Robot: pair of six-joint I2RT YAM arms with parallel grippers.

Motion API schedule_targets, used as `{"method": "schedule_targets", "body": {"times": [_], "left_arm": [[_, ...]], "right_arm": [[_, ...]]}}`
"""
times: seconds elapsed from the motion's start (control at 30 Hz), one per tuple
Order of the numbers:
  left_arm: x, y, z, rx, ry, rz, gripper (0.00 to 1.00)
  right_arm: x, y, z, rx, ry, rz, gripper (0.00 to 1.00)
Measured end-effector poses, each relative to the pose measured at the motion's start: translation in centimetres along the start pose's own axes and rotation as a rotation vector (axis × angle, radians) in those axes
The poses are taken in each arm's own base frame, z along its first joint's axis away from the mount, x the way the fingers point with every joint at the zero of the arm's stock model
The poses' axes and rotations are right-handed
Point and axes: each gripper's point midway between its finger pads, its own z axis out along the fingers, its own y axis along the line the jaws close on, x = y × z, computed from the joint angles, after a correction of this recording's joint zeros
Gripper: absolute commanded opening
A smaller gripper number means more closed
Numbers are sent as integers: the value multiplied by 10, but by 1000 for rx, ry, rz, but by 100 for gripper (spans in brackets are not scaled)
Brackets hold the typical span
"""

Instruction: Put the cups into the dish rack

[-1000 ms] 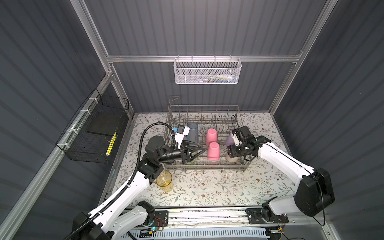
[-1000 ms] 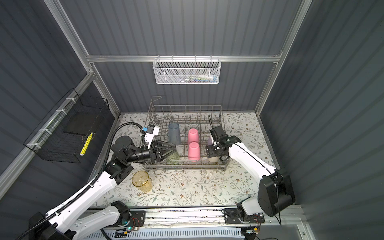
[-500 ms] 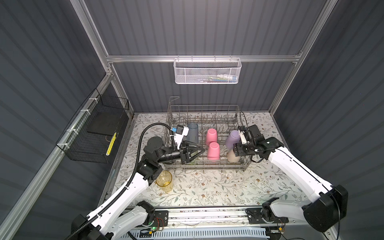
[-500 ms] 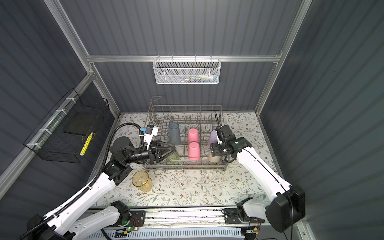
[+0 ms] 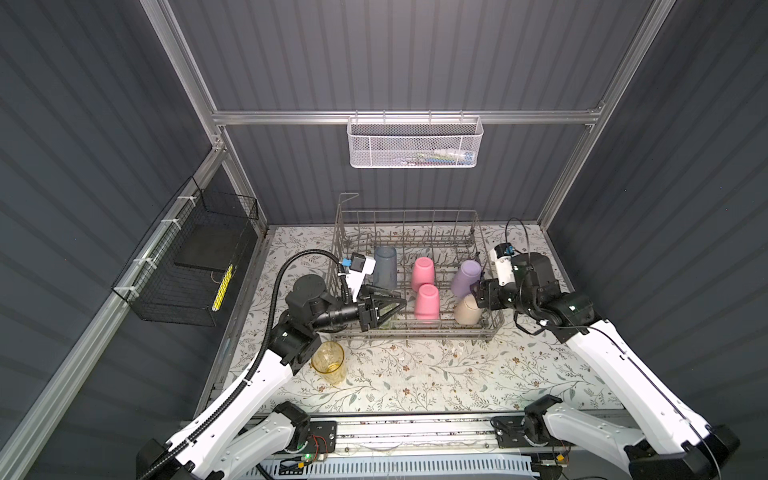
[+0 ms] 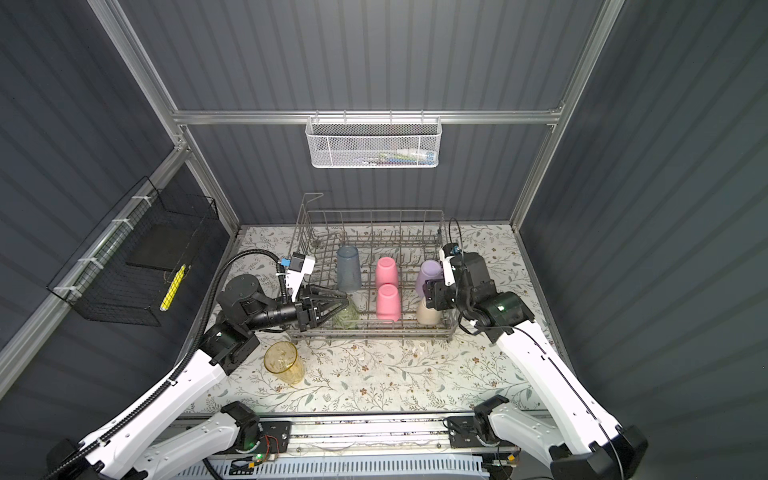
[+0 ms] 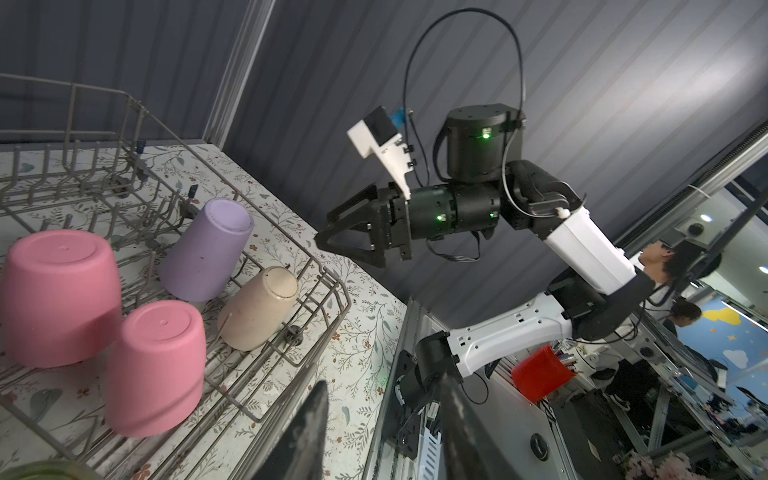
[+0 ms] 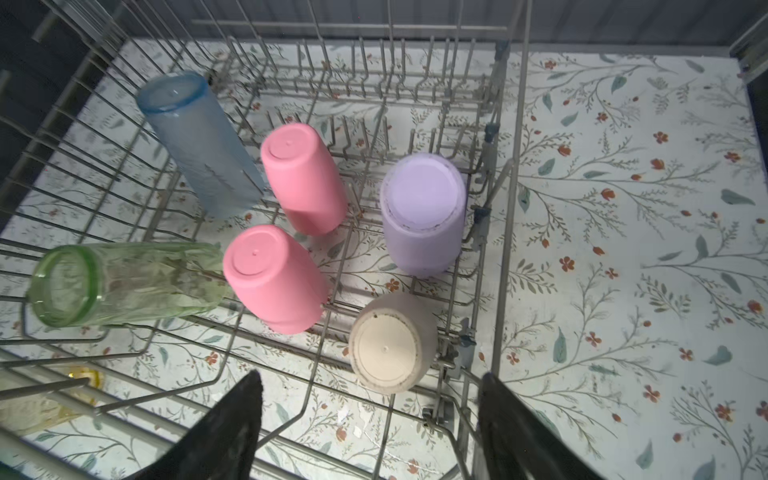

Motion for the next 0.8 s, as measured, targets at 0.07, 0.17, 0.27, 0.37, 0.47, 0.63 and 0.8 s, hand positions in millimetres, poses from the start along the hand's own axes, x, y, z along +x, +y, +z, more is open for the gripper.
{"method": "schedule_targets", "body": {"times": [0.07, 0.17, 0.27, 0.37, 0.47, 0.63, 0.8], "left_arm": [[-3, 1, -6, -50, -4, -2, 43], [-9, 0, -23, -148, -22, -10, 43], [-11, -2, -46, -258, -45, -23, 42], [-8, -2, -73, -379, -69, -44, 42], [1, 0, -100, -490, -77, -77, 42], [19, 14, -140, -692, -83, -150, 40], [36, 32, -171, -867, -106, -205, 41]], "right_arm": [[-7, 3, -4, -16, -33, 1, 81], [-10, 6, -2, -30, -43, 0, 81], [-8, 7, 4, -37, -39, 0, 81], [-5, 8, 10, -43, -30, 0, 81], [-7, 11, 14, -58, -30, -1, 81], [-11, 26, 15, -136, -39, -9, 79], [-10, 83, 0, -276, -54, -166, 78]]}}
